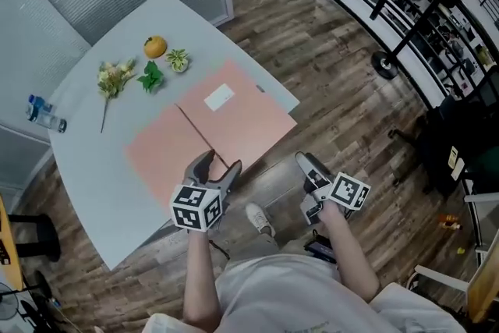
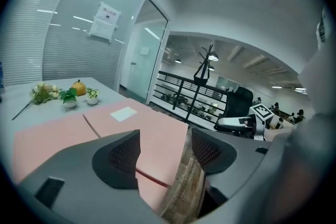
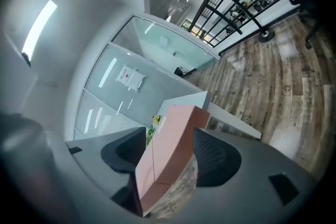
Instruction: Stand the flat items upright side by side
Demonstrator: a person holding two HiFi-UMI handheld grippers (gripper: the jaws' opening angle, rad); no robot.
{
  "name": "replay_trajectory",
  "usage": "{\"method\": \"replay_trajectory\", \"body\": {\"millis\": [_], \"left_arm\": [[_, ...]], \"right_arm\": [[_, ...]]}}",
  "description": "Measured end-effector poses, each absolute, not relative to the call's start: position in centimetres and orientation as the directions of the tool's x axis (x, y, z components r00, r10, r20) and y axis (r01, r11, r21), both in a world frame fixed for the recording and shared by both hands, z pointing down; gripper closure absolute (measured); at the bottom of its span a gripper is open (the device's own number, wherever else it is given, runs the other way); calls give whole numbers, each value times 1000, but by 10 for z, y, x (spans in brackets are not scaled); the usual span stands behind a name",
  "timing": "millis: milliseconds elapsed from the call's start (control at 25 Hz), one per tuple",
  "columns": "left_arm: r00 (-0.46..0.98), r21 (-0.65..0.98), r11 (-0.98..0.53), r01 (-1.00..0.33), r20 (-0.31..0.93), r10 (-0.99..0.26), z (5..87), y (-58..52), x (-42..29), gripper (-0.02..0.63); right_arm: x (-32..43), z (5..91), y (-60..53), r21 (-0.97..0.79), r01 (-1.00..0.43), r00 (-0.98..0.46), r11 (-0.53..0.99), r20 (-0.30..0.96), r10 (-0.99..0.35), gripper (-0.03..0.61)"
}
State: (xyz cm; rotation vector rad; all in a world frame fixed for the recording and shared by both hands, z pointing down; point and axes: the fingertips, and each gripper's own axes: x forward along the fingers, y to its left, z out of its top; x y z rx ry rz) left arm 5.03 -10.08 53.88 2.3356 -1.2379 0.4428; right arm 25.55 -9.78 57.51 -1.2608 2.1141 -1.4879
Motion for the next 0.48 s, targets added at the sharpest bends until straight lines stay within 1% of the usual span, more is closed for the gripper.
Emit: {"method": "replay_trajectory", "body": {"millis": [320, 480], "left_arm": [[607, 289, -546, -787, 521, -600, 563, -136, 63, 321], [616, 295, -555, -778, 535, -578, 571, -147, 68, 321]], "right_arm": [[266, 590, -128, -848, -530, -536, 24, 312, -784, 299], [270, 588, -139, -861, -508, -508, -13, 311, -803, 299]]}}
